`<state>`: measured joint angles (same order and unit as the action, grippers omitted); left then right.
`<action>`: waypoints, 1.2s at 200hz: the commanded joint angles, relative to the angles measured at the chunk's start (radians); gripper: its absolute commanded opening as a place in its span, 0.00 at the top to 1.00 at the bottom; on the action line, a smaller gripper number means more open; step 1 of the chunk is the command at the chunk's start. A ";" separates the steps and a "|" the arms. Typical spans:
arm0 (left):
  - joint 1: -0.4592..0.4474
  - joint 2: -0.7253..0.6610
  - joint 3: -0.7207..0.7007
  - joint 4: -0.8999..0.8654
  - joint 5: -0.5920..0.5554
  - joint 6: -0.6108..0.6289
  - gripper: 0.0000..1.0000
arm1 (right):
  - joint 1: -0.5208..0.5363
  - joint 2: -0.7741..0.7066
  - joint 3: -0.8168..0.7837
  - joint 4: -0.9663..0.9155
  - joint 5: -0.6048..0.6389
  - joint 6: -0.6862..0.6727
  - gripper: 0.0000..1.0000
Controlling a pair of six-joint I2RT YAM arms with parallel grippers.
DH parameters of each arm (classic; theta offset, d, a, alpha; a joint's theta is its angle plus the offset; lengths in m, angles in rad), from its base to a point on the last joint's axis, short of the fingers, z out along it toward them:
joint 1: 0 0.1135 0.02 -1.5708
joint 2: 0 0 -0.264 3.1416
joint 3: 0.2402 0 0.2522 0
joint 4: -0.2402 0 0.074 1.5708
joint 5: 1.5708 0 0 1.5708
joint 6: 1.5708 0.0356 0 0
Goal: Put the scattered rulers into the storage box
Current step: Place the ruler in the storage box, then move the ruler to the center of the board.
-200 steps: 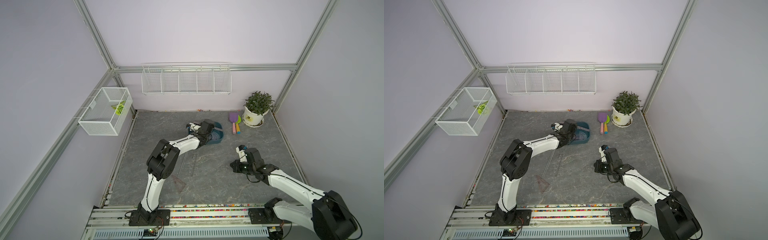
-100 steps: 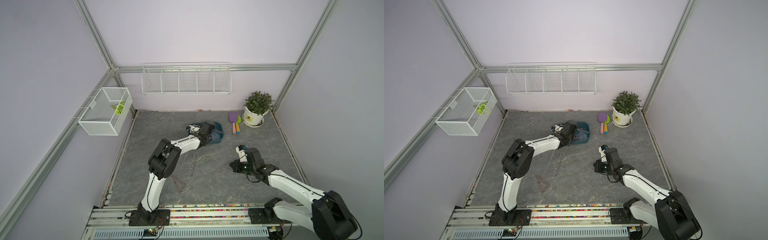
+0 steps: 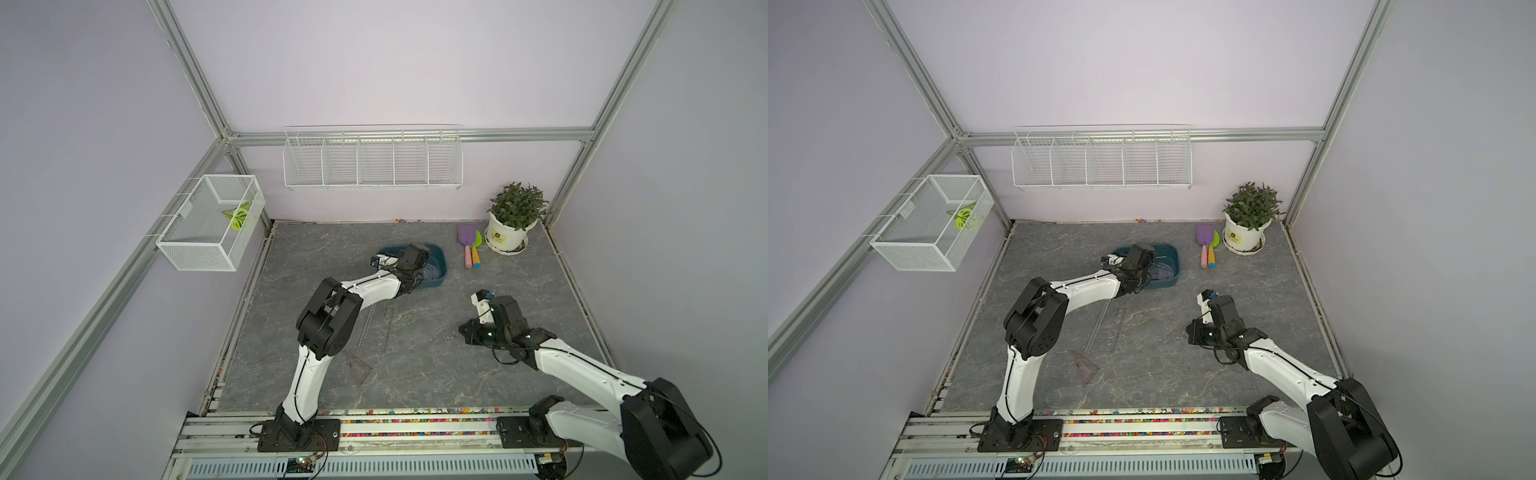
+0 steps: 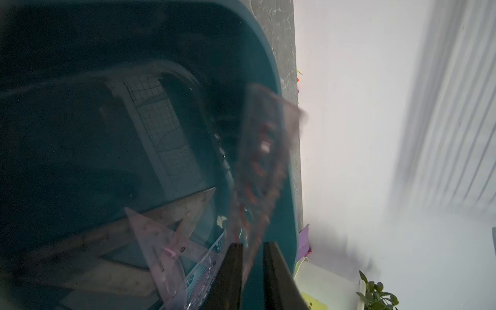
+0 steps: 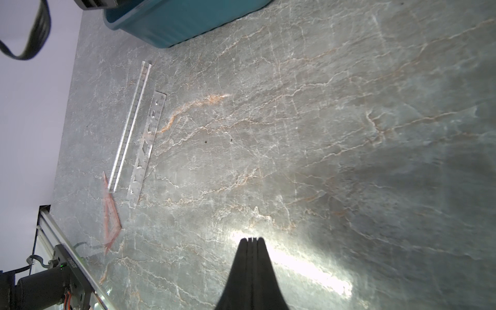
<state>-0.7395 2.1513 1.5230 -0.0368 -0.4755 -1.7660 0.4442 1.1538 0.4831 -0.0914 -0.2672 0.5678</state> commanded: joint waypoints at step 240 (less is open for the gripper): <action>0.075 -0.631 -0.709 -0.188 0.858 1.041 0.30 | 0.319 0.220 0.176 0.029 0.222 0.032 0.92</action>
<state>-0.6949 1.5349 0.8352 -0.1482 0.2855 -0.7788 0.7376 1.3594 0.6212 -0.0597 -0.1081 0.5793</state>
